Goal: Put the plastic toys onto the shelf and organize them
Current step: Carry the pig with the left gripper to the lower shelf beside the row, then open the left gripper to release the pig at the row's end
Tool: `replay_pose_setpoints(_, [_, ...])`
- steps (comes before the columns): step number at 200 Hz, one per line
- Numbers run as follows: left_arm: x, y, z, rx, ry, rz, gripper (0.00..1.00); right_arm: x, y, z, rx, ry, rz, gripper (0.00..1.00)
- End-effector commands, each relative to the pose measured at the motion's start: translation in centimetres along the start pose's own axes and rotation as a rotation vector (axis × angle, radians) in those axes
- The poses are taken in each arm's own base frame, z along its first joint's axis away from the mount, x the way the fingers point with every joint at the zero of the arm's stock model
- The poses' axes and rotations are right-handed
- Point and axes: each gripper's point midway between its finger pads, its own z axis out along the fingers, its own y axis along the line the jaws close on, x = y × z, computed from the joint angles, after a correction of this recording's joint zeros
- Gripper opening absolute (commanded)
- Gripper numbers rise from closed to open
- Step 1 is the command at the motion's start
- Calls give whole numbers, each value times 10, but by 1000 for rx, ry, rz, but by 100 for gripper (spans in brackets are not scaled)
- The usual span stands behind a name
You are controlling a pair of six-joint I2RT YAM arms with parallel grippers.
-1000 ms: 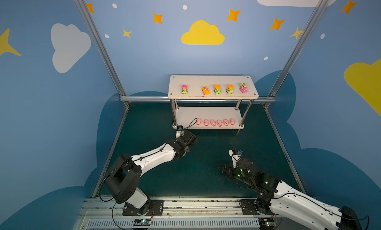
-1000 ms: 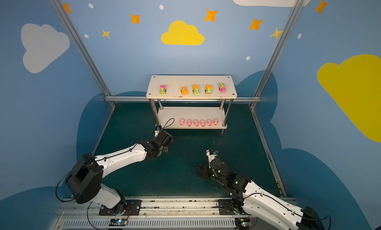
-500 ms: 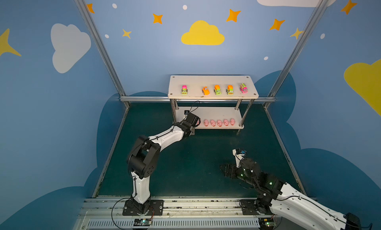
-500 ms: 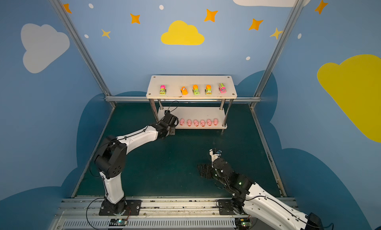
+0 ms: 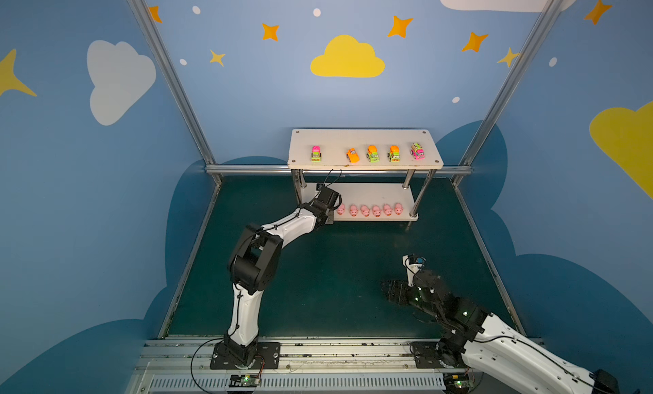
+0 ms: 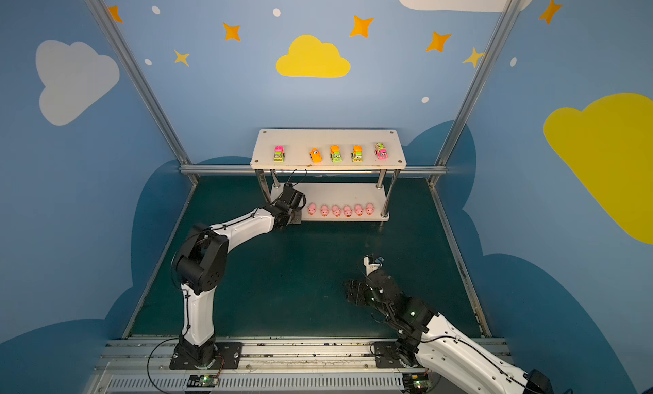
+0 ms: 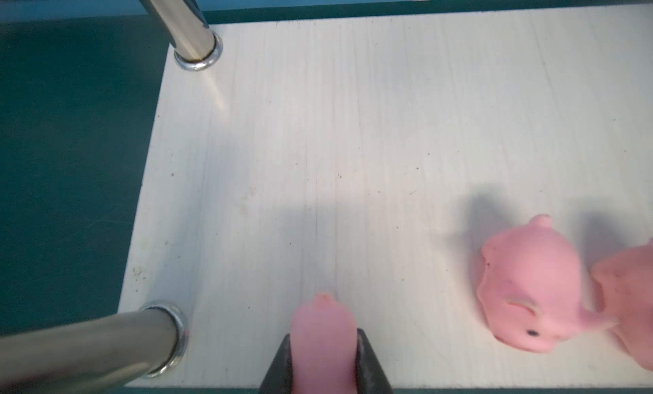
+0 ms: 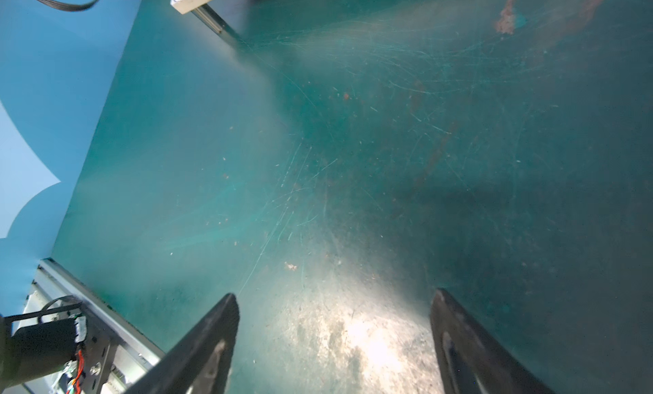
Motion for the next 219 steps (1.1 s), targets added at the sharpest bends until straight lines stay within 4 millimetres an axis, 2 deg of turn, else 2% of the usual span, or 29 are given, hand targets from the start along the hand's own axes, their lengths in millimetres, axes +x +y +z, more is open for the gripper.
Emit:
replay_pose_setpoints(1, [-11,-1,4,14,-17,-4,26,-10,5,-4,-4,-15,-2,83])
replay_pose_setpoints(53, [-17,-9,14,35,-16,-19,26,-10,3,-2,2,-10,6,83])
replay_pose_setpoints(87, [-19,-11,17,38,-14,-24,36,-9,2,-4,4,-9,14,83])
replay_pose_setpoints(130, [-23,-10,11,44,-18,-32,49,-9,1,-4,7,-8,18,83])
replay_pose_setpoints(219, [-22,-11,-13,48,-38,-24,51,-7,1,-9,-13,-17,27,83])
